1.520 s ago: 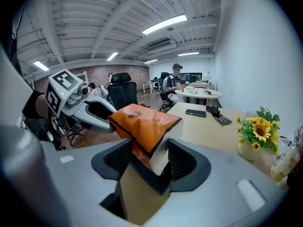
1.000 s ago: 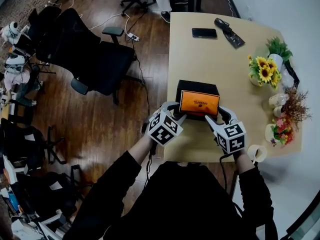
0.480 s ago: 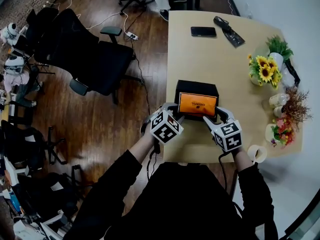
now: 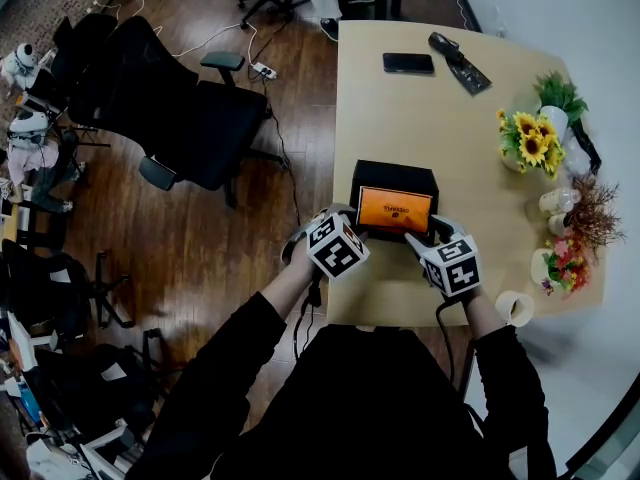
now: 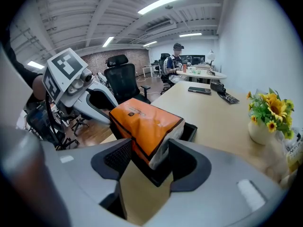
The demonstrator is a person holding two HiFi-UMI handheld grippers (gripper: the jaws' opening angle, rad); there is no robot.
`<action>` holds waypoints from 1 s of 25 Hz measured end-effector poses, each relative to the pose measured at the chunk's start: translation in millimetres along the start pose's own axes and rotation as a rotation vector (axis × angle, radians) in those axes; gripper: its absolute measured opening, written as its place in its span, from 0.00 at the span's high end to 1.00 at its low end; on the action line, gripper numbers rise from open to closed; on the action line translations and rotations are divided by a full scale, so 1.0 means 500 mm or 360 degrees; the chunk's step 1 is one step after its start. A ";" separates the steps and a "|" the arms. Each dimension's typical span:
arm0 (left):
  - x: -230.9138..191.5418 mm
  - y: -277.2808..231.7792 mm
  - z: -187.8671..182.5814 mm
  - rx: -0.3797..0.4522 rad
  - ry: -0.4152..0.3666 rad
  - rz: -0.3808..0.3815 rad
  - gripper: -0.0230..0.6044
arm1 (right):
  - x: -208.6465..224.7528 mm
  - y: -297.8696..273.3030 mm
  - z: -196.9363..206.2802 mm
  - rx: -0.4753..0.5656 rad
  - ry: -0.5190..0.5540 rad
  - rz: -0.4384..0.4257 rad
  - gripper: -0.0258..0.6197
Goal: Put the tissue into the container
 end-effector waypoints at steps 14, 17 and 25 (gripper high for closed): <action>0.001 -0.003 -0.037 -0.0173 -0.0058 0.0048 0.76 | 0.019 -0.009 -0.009 -0.0181 -0.0045 -0.0044 0.58; -0.001 -0.004 -0.039 -0.0211 -0.0035 0.0038 0.76 | 0.021 -0.013 -0.011 -0.0192 -0.0046 -0.0034 0.58; -0.009 0.007 -0.039 -0.0249 -0.0025 -0.0123 0.89 | 0.010 -0.027 -0.014 -0.0256 0.0049 0.0080 0.62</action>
Point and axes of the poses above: the fingertips, and each gripper's own axes: y backward along the fingers, x to its right, z out of its underside, the point moved 9 cm from there along y, backward along the fingers, and after that the axes turned 7 degrees about -x, right-handed, at the moved point
